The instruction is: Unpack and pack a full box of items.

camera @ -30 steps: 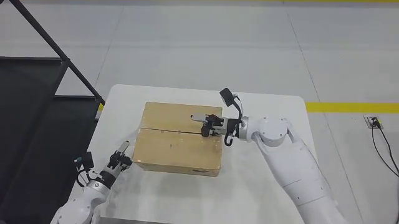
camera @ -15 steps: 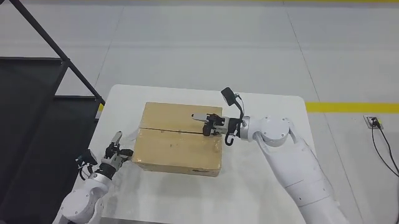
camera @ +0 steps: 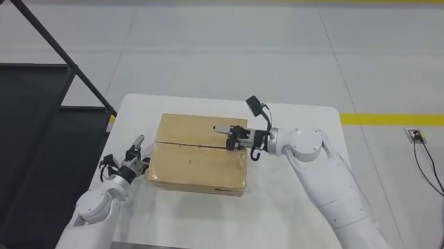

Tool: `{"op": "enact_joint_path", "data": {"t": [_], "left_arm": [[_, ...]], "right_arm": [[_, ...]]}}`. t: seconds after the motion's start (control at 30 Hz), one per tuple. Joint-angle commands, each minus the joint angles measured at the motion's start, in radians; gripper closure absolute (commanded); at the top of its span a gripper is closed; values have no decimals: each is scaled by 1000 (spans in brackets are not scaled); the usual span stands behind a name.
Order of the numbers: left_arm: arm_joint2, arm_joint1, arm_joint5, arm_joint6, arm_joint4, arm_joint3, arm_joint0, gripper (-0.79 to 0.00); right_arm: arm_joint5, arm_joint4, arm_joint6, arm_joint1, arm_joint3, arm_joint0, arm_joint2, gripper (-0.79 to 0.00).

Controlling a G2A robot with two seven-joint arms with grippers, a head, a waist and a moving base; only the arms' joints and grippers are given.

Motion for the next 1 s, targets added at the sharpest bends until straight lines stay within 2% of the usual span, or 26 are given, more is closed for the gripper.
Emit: {"op": "enact_joint_path", "data": {"t": [0.0,0.17,0.6,0.8,0.97], "left_arm": [[0,-2,-13,23,0,10,-8,-785],[-21,-2,-61,75,-3,-26,23,-785],[-85,2,-86,176,19,-185,128,-785],[-74,4,-21,146,46,-167,99,-785],[-63,1,28,135,15,-93,37,-785]], "right_arm": [[-1,1,0,1,-1,-1,0,-785],[-1,4,0,5,-3,-2,-1,-785],[-16,23,7,8,32,20,-17,-785],[-18,28,2,11,29,18,-18,-785],[-16,28,-2,15,20,11,-19,-785]]}}
